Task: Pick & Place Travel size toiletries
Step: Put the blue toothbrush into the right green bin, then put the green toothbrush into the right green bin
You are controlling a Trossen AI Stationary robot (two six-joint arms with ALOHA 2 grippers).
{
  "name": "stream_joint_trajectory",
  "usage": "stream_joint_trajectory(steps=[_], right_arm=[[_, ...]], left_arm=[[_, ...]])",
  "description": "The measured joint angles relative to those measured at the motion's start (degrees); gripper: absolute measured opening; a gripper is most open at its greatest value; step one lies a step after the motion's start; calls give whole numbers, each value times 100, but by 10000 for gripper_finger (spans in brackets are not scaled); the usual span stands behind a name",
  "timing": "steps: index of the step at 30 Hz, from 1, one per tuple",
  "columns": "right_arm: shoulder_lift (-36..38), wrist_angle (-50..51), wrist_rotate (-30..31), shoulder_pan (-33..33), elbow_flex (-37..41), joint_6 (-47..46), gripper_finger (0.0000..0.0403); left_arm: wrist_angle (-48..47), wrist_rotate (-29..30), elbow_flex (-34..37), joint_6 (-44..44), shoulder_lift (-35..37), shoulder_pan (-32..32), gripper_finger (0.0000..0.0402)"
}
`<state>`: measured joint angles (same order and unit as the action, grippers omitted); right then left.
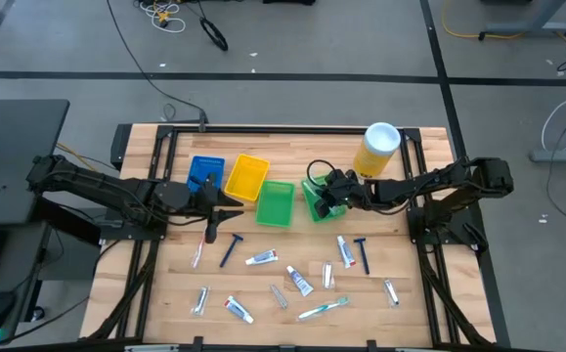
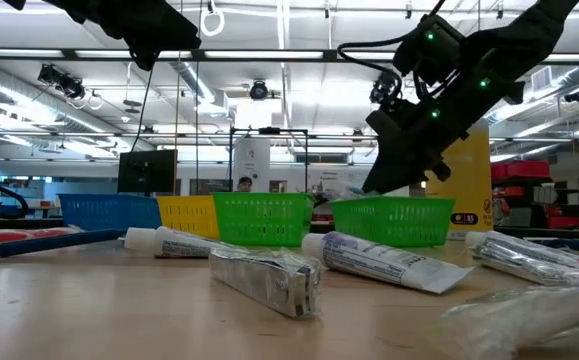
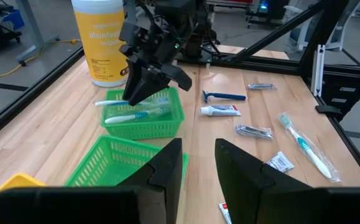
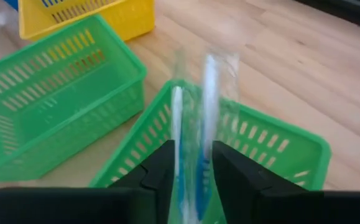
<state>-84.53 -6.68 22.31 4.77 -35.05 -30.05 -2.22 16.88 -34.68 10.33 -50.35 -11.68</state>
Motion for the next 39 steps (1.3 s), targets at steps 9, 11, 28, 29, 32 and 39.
stream_joint_trajectory(steps=[9, 11, 28, 29, 32, 39], right_arm=[[255, 12, -284, -7, -100, 539, 157], [366, 9, -333, -55, -181, 671, 158], [1069, 4124, -907, -1378, -1685, 621, 158], [1069, 4309, -991, -1471, -1751, 503, 158], [1066, 4461, -1355, -1779, -1794, 412, 160], [1064, 4307, -1344, -2342, -1794, 544, 184]], left_arm=[[-2, 0, 0, 0, 0, 0, 105], [-2, 0, 0, 0, 0, -1, 105], [13, 2, 0, 0, -2, -2, 105], [17, 4, 0, 0, 0, 0, 105], [17, 30, 0, 0, 0, -2, 105], [39, 175, 0, 69, -1, 1, 105]])
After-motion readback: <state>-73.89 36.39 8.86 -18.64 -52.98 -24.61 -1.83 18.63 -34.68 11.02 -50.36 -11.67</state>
